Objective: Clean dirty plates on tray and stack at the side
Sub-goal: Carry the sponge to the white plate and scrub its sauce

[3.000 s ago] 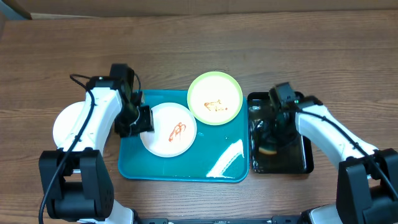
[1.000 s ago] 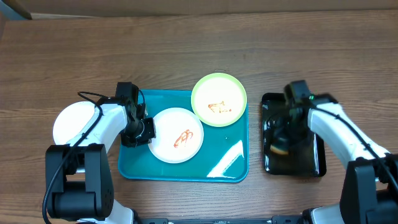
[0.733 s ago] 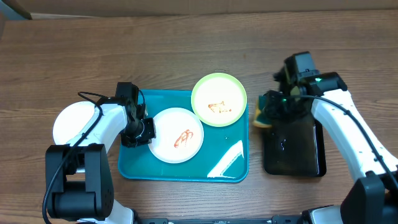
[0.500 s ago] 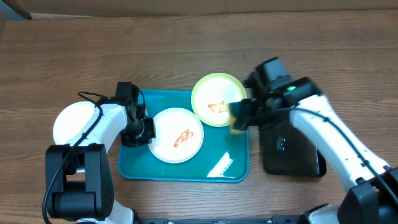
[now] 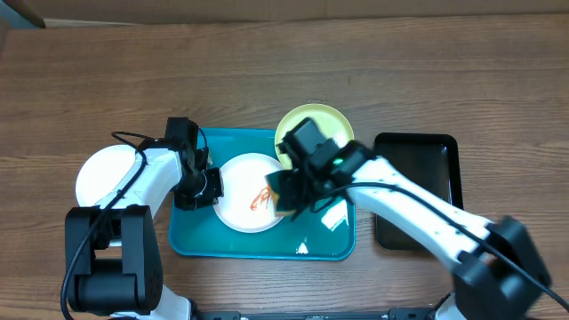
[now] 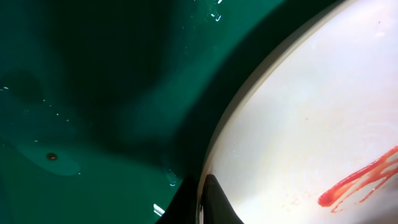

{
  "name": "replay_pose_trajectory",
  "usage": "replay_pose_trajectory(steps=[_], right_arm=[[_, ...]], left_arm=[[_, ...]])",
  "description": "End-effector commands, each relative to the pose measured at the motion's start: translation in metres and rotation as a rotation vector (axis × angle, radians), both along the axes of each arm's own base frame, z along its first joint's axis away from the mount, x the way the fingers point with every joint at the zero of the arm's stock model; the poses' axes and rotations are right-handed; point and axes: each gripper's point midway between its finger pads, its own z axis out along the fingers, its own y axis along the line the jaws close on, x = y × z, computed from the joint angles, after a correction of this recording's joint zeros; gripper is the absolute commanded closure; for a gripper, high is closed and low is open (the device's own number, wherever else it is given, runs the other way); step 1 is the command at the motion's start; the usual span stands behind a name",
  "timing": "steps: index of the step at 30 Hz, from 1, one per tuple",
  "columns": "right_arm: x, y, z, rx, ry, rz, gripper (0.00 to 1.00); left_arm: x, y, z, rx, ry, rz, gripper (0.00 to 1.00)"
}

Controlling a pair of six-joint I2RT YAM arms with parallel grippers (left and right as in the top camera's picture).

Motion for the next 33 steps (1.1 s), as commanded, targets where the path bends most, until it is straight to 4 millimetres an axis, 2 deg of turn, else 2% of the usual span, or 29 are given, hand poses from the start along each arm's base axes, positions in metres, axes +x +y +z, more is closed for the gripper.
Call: replay_pose_trajectory(steps=[1,5,8,13,21,24,28,31,33], right_arm=[[-0.005,0.02,-0.013,0.002,-0.003,0.021,0.96],[-0.007,0.046,-0.019,0.044,-0.043,0.066,0.96],[-0.008,0.057,-0.023,0.062,-0.059,0.084,0.96],[-0.009,0.064,-0.035,0.061,-0.059,0.096,0.96],[-0.003,0.069,-0.066,0.037,-0.052,0.093,0.96],[0.005,0.06,-0.077,-0.02,-0.078,0.065,0.96],[0.023,0.028,-0.084,-0.162,-0.135,-0.006,0.96],[0.036,0.009,-0.081,-0.241,-0.155,-0.049,0.96],[0.045,0.003,-0.074,-0.256,-0.162,-0.067,0.96]], left_arm=[[-0.004,0.001,-0.005,-0.001,0.018,0.009,0.96],[-0.004,-0.001,-0.005,-0.001,0.018,0.005,0.96],[-0.005,-0.001,-0.005,-0.001,0.019,0.005,0.96],[-0.004,0.0,-0.005,-0.001,0.018,0.006,0.96],[-0.004,-0.001,-0.004,-0.007,0.019,0.006,0.96],[-0.004,-0.002,-0.004,-0.007,0.019,0.006,0.96],[-0.007,-0.001,-0.004,-0.007,0.028,0.005,0.96],[-0.008,-0.001,-0.004,-0.005,0.035,0.005,0.96],[-0.008,-0.001,-0.004,-0.001,0.035,0.005,0.96]])
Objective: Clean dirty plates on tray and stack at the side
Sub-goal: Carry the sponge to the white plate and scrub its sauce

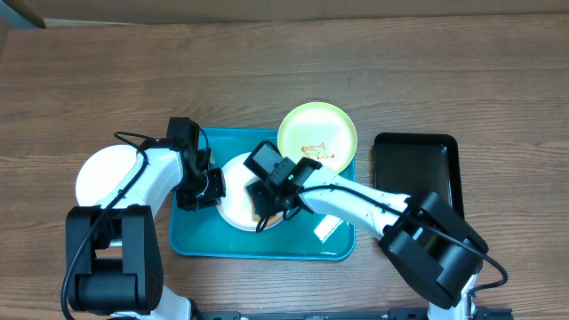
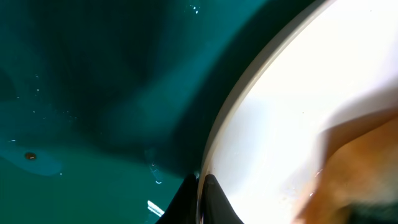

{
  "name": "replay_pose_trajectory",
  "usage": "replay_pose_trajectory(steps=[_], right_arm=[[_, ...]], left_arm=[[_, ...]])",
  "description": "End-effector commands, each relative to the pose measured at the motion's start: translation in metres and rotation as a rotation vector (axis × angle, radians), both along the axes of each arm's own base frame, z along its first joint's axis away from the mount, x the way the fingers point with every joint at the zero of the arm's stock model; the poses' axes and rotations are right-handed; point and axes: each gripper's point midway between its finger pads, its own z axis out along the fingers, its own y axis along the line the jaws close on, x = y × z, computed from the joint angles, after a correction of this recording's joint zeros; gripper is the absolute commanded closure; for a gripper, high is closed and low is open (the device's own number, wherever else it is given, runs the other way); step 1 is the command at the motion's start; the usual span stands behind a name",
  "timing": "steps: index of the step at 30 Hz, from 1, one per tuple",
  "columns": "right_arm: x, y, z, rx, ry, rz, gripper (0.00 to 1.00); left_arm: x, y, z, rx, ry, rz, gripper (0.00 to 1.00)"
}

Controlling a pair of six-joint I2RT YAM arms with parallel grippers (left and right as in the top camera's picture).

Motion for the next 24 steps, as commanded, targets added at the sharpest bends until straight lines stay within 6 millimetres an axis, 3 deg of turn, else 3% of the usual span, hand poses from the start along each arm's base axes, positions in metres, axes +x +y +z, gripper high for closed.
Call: replay_pose_trajectory(steps=[1,7,13,18,24], right_arm=[[0.04,-0.033,0.002,-0.123,-0.098,-0.096,0.96],[0.06,-0.032,0.019,-0.088,-0.121,-0.117,0.96],[0.028,-0.005,0.021,0.012,-0.046,0.135,0.96],[0.02,-0.001,0.02,-0.006,-0.077,0.258,0.96],[0.058,-0.017,0.023,-0.151,-0.279,0.257,0.96]], left_arm=[[-0.007,0.004,-0.005,0.026,0.029,0.004,0.96],[-0.008,0.004,-0.005,0.026,0.032,0.004,0.96],[-0.008,0.004,-0.005,0.026,0.032,0.004,0.96],[-0.008,0.004,-0.005,0.026,0.032,0.004,0.96],[-0.008,0.004,-0.005,0.025,0.032,0.004,0.96]])
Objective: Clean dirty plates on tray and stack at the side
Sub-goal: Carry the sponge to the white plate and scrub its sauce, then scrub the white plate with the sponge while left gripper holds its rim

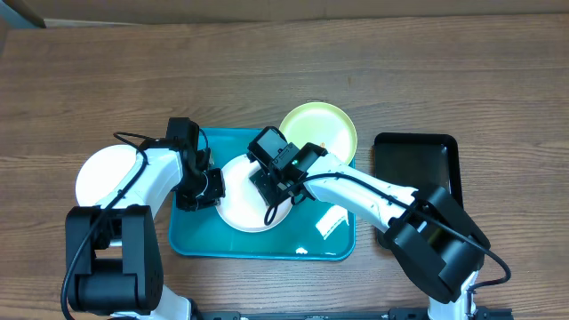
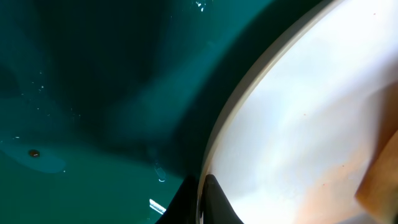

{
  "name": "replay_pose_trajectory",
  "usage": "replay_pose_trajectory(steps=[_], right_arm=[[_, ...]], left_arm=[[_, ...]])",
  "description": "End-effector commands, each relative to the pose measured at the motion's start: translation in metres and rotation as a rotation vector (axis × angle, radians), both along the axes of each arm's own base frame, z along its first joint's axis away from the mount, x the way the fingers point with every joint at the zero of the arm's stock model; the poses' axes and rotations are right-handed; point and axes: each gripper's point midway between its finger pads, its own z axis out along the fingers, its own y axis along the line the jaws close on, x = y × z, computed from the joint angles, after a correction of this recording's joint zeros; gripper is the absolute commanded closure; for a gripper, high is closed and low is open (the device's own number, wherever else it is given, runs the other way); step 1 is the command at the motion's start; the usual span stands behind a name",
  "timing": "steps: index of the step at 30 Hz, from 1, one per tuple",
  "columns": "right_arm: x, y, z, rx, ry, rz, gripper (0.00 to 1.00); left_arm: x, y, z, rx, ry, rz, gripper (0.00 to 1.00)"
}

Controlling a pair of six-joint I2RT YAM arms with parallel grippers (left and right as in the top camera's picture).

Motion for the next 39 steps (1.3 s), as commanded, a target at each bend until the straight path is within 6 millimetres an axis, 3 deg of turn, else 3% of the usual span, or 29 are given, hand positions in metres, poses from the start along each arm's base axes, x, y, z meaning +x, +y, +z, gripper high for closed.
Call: replay_pose_trajectory(steps=[1,10,18,21,29,34,39], right_arm=[[0.034,-0.005,0.01,-0.079,-0.186,0.064,0.96],[0.049,0.01,0.02,-0.072,-0.319,0.252,0.96],[0.039,0.0,-0.009,-0.121,-0.249,0.269,0.96],[0.027,-0.012,-0.023,-0.165,-0.183,0.266,0.96],[-0.01,-0.038,-0.032,-0.213,0.034,0.102,0.96],[-0.047,-0.029,-0.031,-0.128,0.228,0.115,0.96],[-0.088,0.0,-0.013,0.076,0.444,0.186,0.96]], left_arm=[[-0.007,0.004,-0.005,0.022,0.028,0.004,0.96],[-0.007,0.004,-0.005,0.022,0.029,0.004,0.96],[-0.007,0.004,-0.005,0.022,0.029,0.004,0.96],[-0.008,0.004,-0.005,0.022,0.032,0.004,0.96],[-0.008,0.003,-0.005,0.021,0.032,0.004,0.96],[-0.008,0.004,-0.005,0.022,0.032,0.004,0.96],[-0.008,0.004,-0.005,0.022,0.031,0.004,0.96]])
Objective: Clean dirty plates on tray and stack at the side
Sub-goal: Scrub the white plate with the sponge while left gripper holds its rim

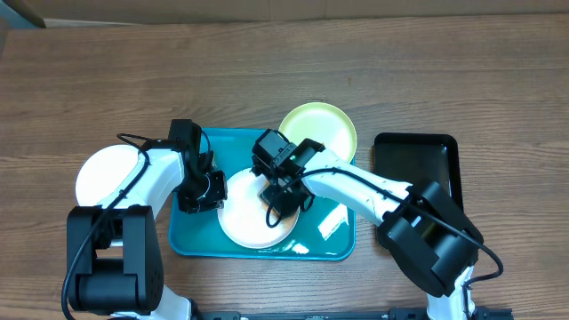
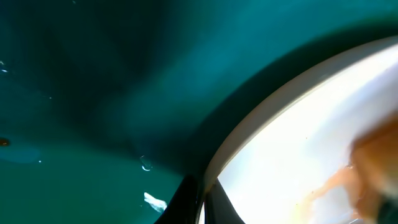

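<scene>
A white plate (image 1: 244, 218) lies on the teal tray (image 1: 329, 244). My left gripper (image 1: 213, 189) is shut on the plate's left rim; in the left wrist view the fingers (image 2: 186, 202) pinch that rim (image 2: 249, 146). My right gripper (image 1: 283, 194) presses down on the plate's right half, shut on a tan sponge (image 2: 376, 165) that trails a faint orange smear. The overhead view hides the sponge under the gripper. A light green plate (image 1: 329, 129) sits at the tray's far right corner, partly under the right arm.
A bare white plate (image 1: 102, 173) rests on the wooden table left of the tray. A black tray (image 1: 427, 169) stands to the right. Water drops glint on the teal tray floor (image 2: 93, 93).
My right gripper has moved from the plate's far edge to its right middle. The white plate sits slightly nearer the tray's front. The left gripper still pinches the rim.
First a red sauce streak lay on the white plate, with my left gripper on its rim and the right gripper with the sponge beside it. Then the sponge covered the streak. Later the streak was gone, and now only a faint smear shows by the sponge.
</scene>
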{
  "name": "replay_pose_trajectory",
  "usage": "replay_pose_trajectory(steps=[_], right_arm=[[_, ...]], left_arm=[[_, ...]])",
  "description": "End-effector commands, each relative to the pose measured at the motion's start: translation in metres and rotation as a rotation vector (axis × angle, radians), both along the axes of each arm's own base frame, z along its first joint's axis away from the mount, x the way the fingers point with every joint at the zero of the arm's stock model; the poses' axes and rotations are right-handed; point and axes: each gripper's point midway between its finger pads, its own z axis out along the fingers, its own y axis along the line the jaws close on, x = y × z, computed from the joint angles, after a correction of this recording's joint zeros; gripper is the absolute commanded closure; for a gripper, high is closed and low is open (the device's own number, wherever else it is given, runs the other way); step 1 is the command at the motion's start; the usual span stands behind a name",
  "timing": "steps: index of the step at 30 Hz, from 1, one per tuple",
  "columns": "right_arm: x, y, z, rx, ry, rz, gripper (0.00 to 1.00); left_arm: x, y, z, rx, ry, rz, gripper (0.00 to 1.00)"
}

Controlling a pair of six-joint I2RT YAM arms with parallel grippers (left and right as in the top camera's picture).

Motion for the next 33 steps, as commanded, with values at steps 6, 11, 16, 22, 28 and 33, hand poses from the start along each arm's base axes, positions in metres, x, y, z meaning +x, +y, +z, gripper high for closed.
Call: replay_pose_trajectory(steps=[6,11,16,22,28,33], right_arm=[[-0.06,0.044,0.02,0.323,0.321,0.132,0.96],[0.006,0.008,-0.01,0.07,0.061,-0.123,0.96],[0.061,-0.022,-0.004,-0.037,-0.123,-0.256,0.96],[0.114,-0.028,0.035,-0.051,-0.299,-0.326,0.96],[0.119,-0.015,0.048,-0.013,-0.314,-0.318,0.96],[0.092,-0.003,0.038,0.019,-0.199,-0.272,0.96]], left_arm=[[-0.001,0.009,-0.005,0.044,0.009,0.015,0.96],[-0.001,0.009,-0.005,0.044,0.009,0.015,0.96],[-0.001,0.009,-0.005,0.044,0.01,0.015,0.96],[-0.002,0.009,-0.005,0.044,0.011,0.015,0.96],[-0.002,0.009,-0.005,0.044,0.012,0.015,0.96],[-0.001,0.009,-0.005,0.044,0.007,0.015,0.96]])
